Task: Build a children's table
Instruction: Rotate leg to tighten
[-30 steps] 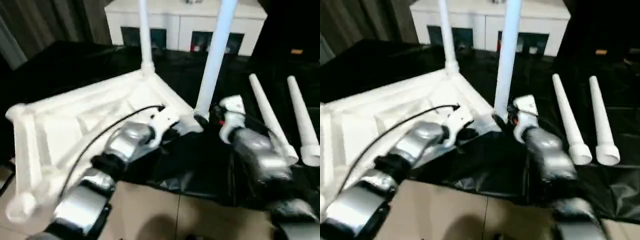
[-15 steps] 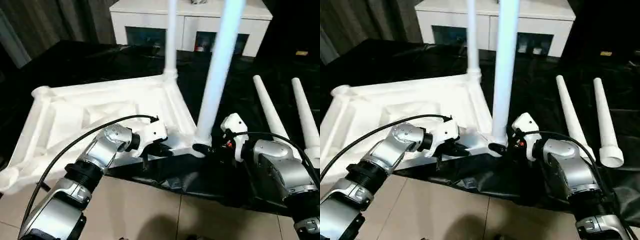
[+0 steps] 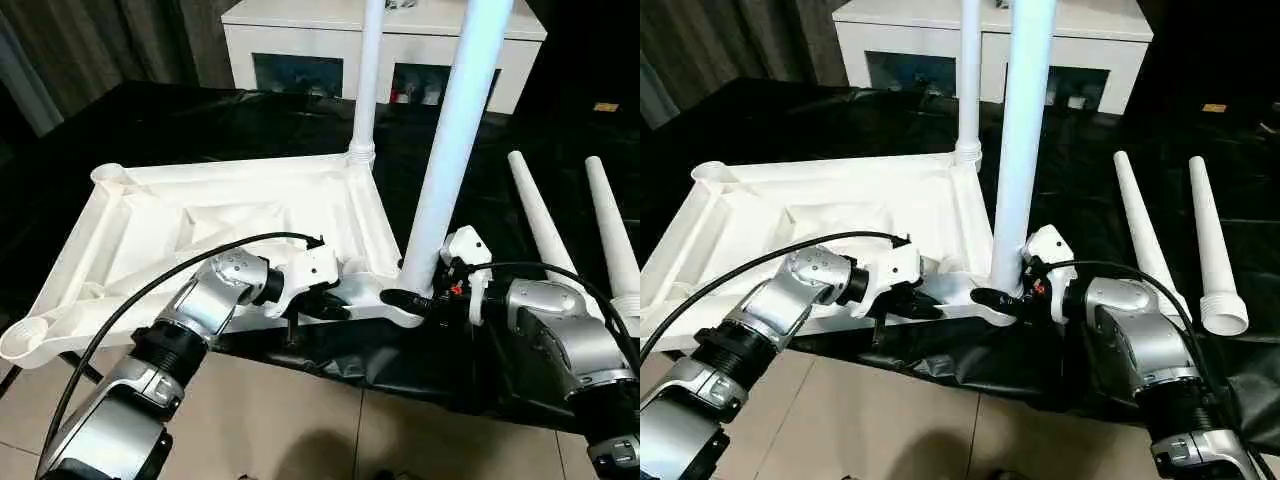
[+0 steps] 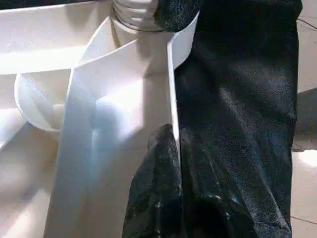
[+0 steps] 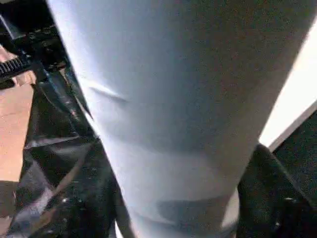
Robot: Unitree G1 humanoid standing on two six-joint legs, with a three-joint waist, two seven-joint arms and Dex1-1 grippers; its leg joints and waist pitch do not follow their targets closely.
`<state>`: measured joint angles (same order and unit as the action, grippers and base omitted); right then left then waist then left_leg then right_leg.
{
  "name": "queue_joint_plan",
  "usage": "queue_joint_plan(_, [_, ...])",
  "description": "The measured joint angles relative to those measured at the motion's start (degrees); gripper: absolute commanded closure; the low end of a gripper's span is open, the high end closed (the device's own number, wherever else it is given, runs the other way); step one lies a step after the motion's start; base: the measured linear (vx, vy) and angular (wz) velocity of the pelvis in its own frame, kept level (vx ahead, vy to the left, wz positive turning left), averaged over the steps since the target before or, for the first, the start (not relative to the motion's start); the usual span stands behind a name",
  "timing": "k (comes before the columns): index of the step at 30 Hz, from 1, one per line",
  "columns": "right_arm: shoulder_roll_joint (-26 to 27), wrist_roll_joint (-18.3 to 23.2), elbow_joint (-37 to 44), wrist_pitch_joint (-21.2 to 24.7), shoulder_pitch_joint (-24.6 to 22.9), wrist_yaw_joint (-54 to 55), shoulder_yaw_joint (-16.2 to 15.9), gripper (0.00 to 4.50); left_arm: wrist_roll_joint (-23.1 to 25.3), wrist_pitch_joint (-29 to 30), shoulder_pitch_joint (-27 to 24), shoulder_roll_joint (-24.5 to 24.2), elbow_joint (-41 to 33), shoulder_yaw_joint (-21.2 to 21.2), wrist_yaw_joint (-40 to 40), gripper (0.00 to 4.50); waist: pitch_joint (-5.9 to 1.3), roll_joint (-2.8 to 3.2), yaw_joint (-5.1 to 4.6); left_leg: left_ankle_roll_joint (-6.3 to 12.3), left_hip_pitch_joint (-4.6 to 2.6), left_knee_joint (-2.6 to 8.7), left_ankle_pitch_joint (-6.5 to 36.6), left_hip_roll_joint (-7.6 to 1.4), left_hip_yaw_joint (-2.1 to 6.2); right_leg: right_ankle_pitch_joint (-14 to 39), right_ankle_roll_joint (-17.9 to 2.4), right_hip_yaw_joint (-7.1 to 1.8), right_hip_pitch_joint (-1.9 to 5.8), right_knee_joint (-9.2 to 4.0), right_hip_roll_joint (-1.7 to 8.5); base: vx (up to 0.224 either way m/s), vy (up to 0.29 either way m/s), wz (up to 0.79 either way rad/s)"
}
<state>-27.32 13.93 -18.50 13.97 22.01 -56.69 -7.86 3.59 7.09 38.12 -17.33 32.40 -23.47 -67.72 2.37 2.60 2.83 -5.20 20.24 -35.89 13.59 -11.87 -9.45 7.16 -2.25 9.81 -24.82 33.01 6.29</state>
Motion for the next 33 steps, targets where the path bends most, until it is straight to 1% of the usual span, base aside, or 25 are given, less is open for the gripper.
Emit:
queue_joint_plan(2, [-0.06, 0.00, 0.00, 0.00, -0.01, -0.11, 0.00, 1.73, 0.01, 0.00, 0.00, 0.01, 0.00, 0.00, 0.00, 4.50, 0.00, 0.00, 0.01, 0.00, 0.00, 0.00, 0.00, 0.00, 0.00, 0.00, 0.00, 0.00, 0.00, 0.00, 0.00, 0.000, 0.000, 0.00])
queue_joint_plan(9, [-0.18, -0.12, -0.03, 0.01, -0.20, -0.49, -0.01, 1.81, 0.05, 0.00, -0.09, 0.05, 0.00, -0.06, -0.08, 4.50, 0.00, 0.00, 0.12, 0.00, 0.00, 0.00, 0.00, 0.00, 0.00, 0.00, 0.00, 0.00, 0.00, 0.00, 0.00, 0.000, 0.000, 0.00])
queue_joint_plan(12, [1.28, -0.72, -0.93, 0.01, -0.18, 2.65, 0.15, 1.82, 0.70, 0.61, -0.13, 0.64, 0.34, -0.06, 1.73, 4.50, -0.01, 0.00, -0.12, -0.01, -0.05, 0.00, 0.00, 0.00, -0.02, 0.00, -0.01, -0.01, 0.01, 0.01, 0.00, 0.000, 0.000, 0.00])
queue_joint_plan(14, [2.99, -1.17, -2.08, -0.15, 0.14, 5.69, 0.67, 1.82, 0.90, 1.06, -0.11, 1.25, 0.80, 0.05, 3.54, 4.50, -0.01, 0.00, -0.48, -0.02, -0.10, -0.01, -0.01, 0.00, -0.03, -0.01, -0.01, -0.02, 0.05, 0.03, 0.00, 0.000, 0.000, 0.00])
queue_joint_plan(15, [4.52, -1.55, -3.20, 0.13, 0.78, 8.80, 1.25, 1.83, 1.09, 1.68, 0.04, 1.94, 1.54, 0.59, 5.20, 4.50, -0.05, -0.04, -0.74, -0.03, -0.17, -0.01, -0.01, 0.00, -0.03, -0.01, -0.01, -0.02, 0.13, 0.03, -0.01, 0.000, 0.000, 0.00])
queue_joint_plan(16, [7.40, -2.32, -4.92, 0.88, 1.84, 14.06, 2.93, 1.83, 1.73, 2.65, 0.82, 3.28, 2.99, 1.15, 8.02, 4.50, -0.11, -0.10, -1.19, -0.06, -0.24, -0.06, -0.02, 0.00, -0.02, -0.03, -0.03, -0.02, 0.22, 0.03, -0.02, 0.000, 0.000, 0.00])
queue_joint_plan(20, [13.51, -3.60, -9.29, 2.96, 5.57, 29.87, 6.46, 1.83, 3.03, 5.18, 3.00, 7.80, 7.03, 2.34, 16.88, 4.50, -0.16, -0.09, -2.39, -0.29, -0.30, -0.21, 0.11, 0.01, 0.02, -0.06, -0.02, 0.00, 0.47, -0.01, -0.02, 0.000, 0.000, 0.00])
queue_joint_plan(21, [14.02, -3.79, -9.91, 3.27, 6.06, 32.34, 6.85, 1.83, 3.05, 5.50, 3.29, 8.73, 7.64, 2.43, 18.38, 4.50, -0.17, -0.08, -2.58, -0.35, -0.30, -0.22, 0.15, 0.01, 0.05, -0.06, -0.01, 0.03, 0.54, -0.05, -0.01, 0.000, 0.000, 0.00])
queue_joint_plan(23, [16.65, -4.55, -12.24, 3.41, 7.93, 39.09, 8.28, 1.83, 3.03, 6.30, 4.18, 11.01, 9.84, 3.25, 22.37, 4.50, -0.17, -0.08, -2.83, -0.35, -0.38, -0.24, 0.15, 0.00, 0.18, -0.06, -0.01, 0.17, 0.81, -0.14, -0.01, 0.000, 0.000, 0.00])
queue_joint_plan(26, [21.01, -5.31, -17.05, 3.24, 11.94, 50.57, 11.24, 1.83, 3.05, 7.87, 7.37, 14.72, 14.94, 4.30, 28.39, 4.50, -0.20, -0.03, -3.29, -0.35, -0.26, -0.25, 0.15, 0.02, 0.31, -0.06, 0.00, 0.25, 0.92, -0.35, -0.01, 0.000, 0.000, 0.00])
queue_joint_plan(29, [24.25, -6.08, -23.02, 0.80, 16.00, 60.06, 13.15, 1.83, 3.32, 7.78, 9.81, 17.48, 19.25, 4.90, 32.92, 4.50, -0.22, 0.11, -3.68, -0.35, -0.15, -0.26, 0.15, 0.03, 0.36, -0.08, 0.03, 0.24, 1.03, -0.57, -0.01, 0.000, 0.000, 0.00])
queue_joint_plan(30, [24.66, -6.57, -24.45, 0.04, 16.92, 62.02, 13.27, 1.83, 3.52, 7.70, 10.22, 18.08, 19.83, 4.94, 33.90, 4.50, -0.23, 0.19, -3.83, -0.34, -0.08, -0.24, 0.15, 0.04, 0.44, -0.10, 0.06, 0.27, 1.04, -0.69, -0.01, 0.000, 0.000, 0.00])
queue_joint_plan(31, [24.92, -6.96, -25.69, -0.94, 17.52, 63.32, 13.32, 1.83, 3.53, 7.53, 10.40, 18.40, 20.18, 5.00, 34.44, 4.50, -0.26, 0.24, -4.02, -0.33, -0.02, -0.23, 0.15, 0.04, 0.50, -0.14, 0.13, 0.25, 1.06, -0.75, -0.01, 0.000, 0.000, 0.00])
queue_joint_plan(33, [25.21, -7.19, -27.30, -2.07, 18.46, 63.88, 13.44, 1.83, 3.53, 7.19, 10.50, 18.42, 20.34, 5.05, 34.79, 4.50, -0.29, 0.28, -4.10, -0.19, 0.02, -0.22, 0.14, 0.04, 0.59, -0.13, 0.23, 0.24, 1.04, -0.76, -0.01, 0.000, 0.000, 0.00])
